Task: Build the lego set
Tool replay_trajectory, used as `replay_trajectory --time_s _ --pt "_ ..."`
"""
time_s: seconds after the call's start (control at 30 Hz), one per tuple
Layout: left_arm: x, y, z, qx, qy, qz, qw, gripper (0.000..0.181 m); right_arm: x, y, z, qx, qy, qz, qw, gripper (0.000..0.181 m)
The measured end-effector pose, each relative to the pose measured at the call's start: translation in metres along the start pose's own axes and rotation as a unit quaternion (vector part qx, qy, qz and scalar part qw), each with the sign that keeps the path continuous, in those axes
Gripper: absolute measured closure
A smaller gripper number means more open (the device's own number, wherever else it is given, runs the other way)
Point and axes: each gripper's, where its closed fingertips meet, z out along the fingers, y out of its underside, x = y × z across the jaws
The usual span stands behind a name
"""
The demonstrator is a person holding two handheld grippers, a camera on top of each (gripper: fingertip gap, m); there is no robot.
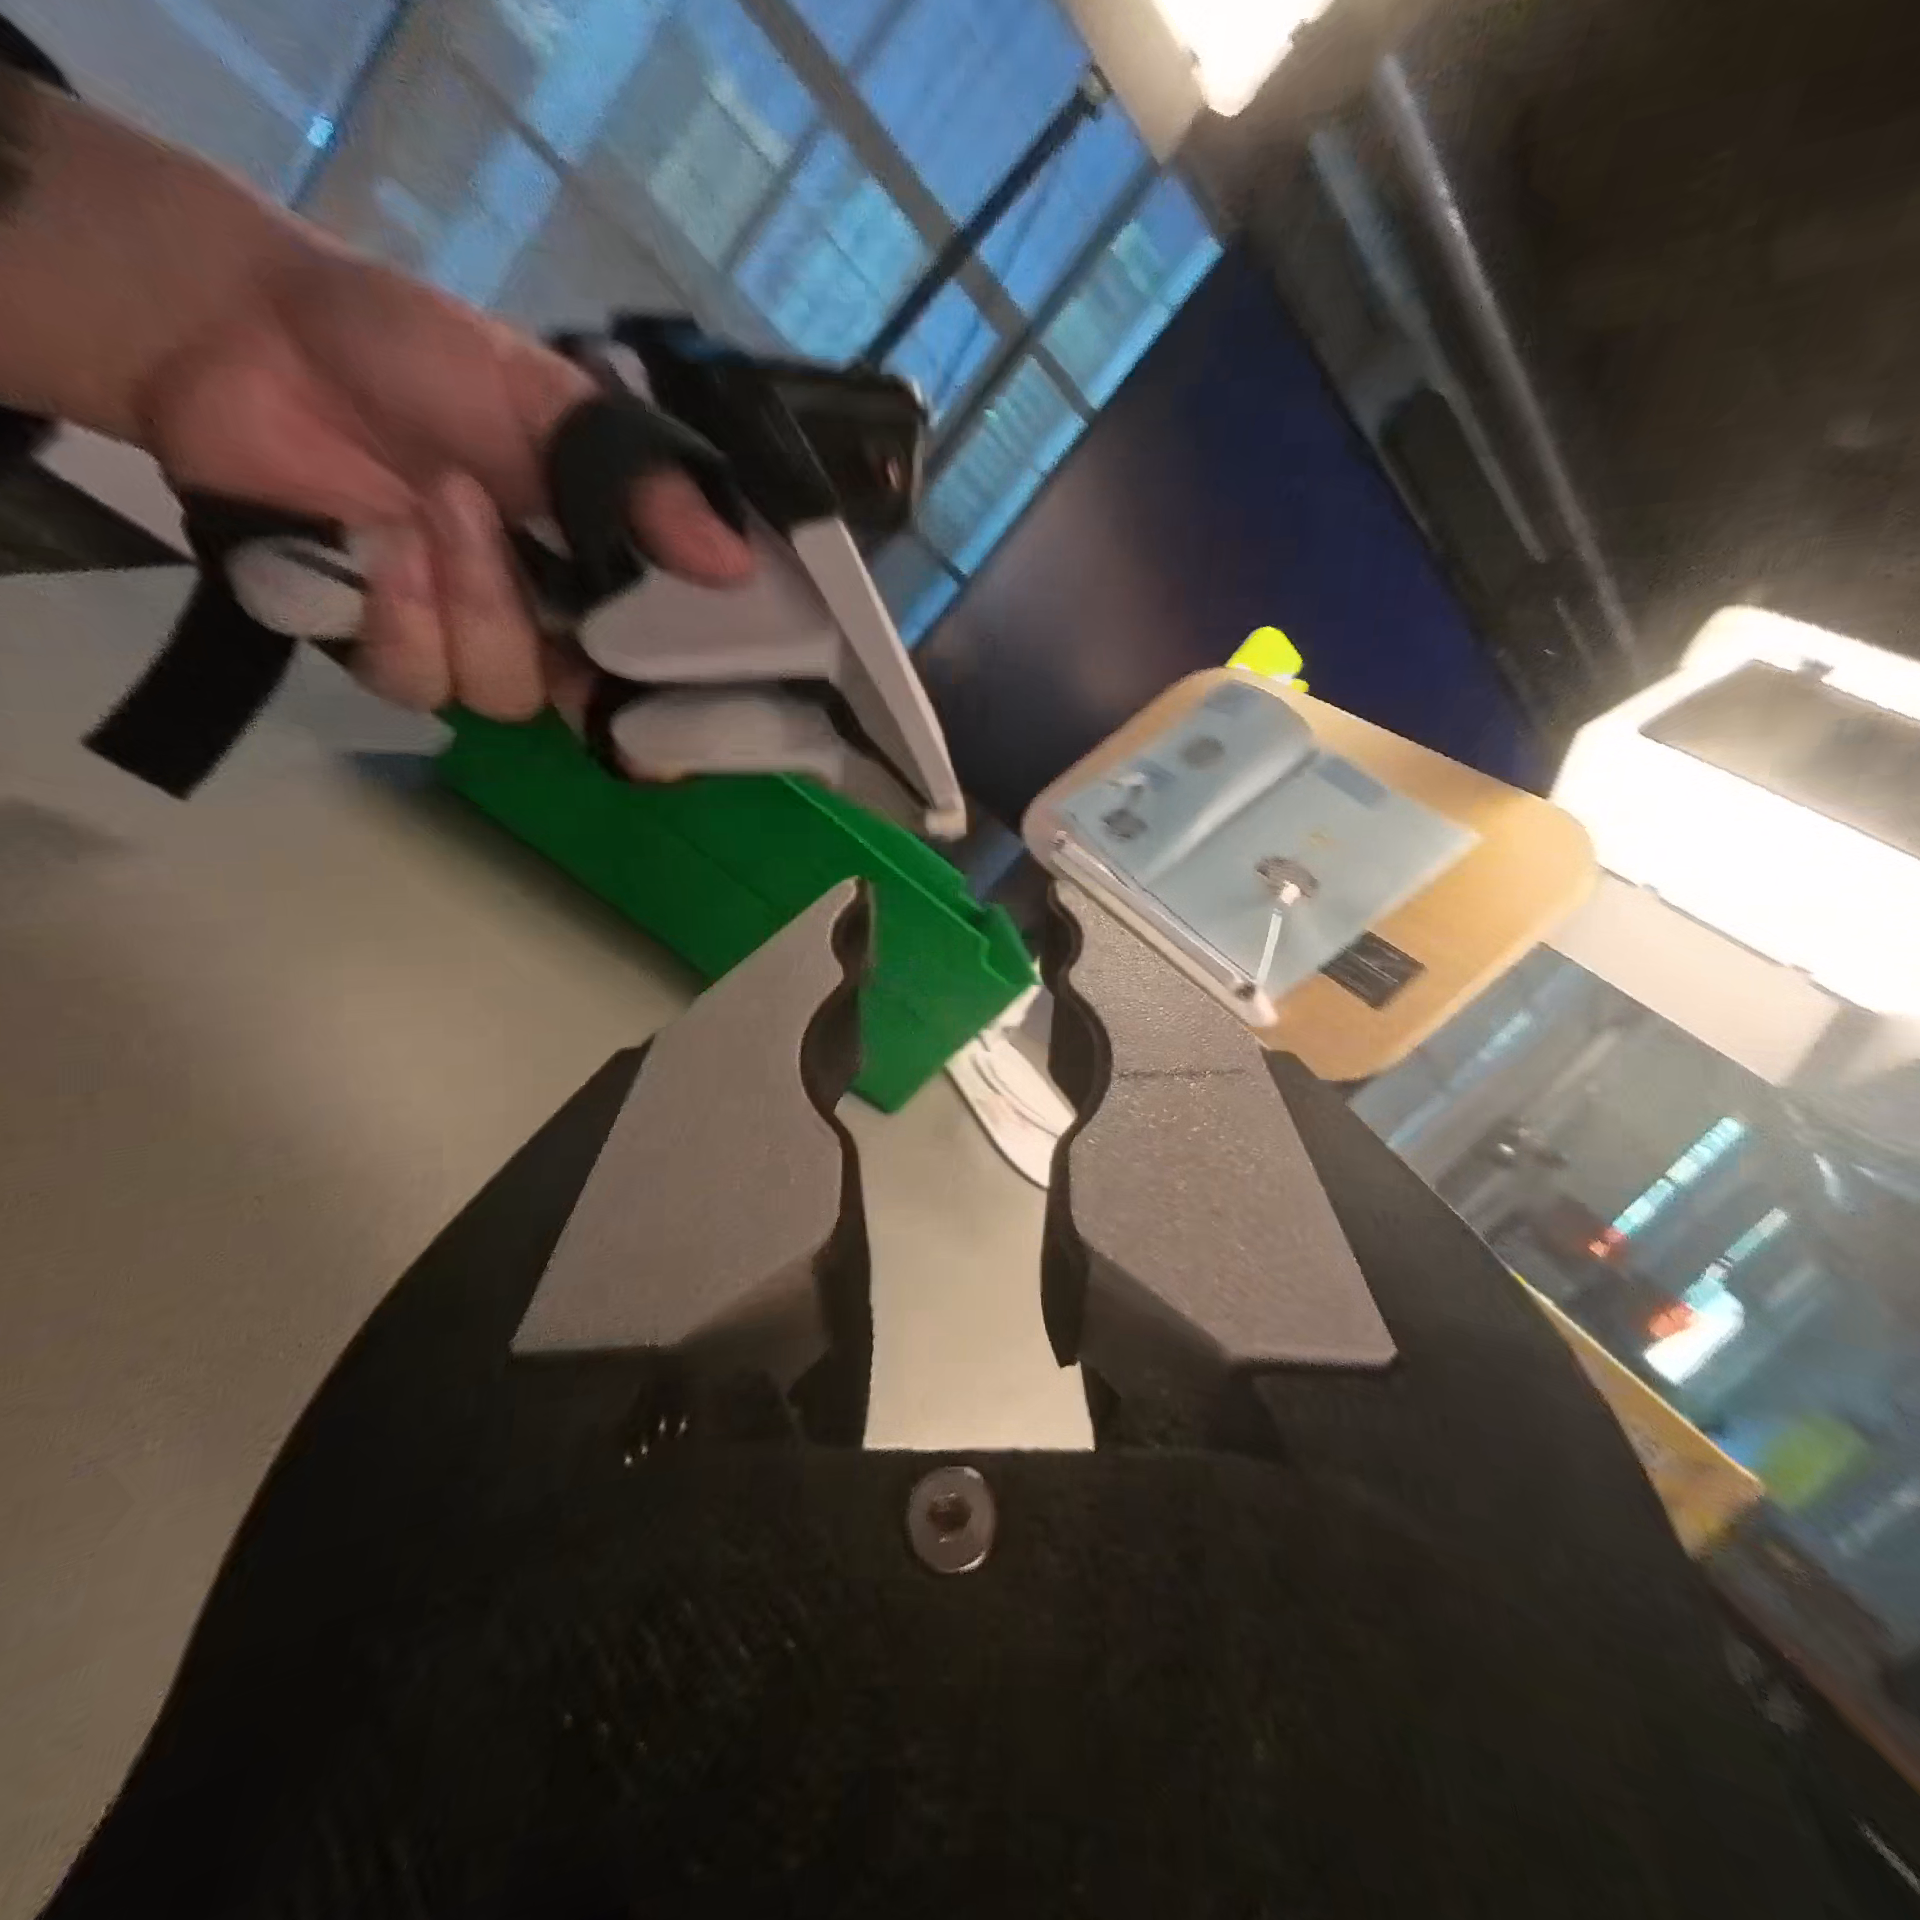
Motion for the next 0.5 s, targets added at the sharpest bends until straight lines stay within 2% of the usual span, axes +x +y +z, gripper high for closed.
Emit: replay_trajectory --time_s 0.1,0.23,0.5 --pt "-0.006 0.009 0.004 0.014 0.042 -0.098 0.994 0.18 -0.014 0.002 -0.004 -0.013 -0.031 -0.007 0.999 0.153" --pt "-0.009 0.021 0.008 0.009 0.081 -0.175 0.981 0.18 -0.014 0.011 -0.003 -0.041 -0.022 -0.037 0.998 0.151" --pt "-0.012 0.027 0.013 0.007 0.12 -0.236 0.964 0.18 -0.018 0.015 -0.003 -0.052 -0.036 -0.024 0.998 0.172"
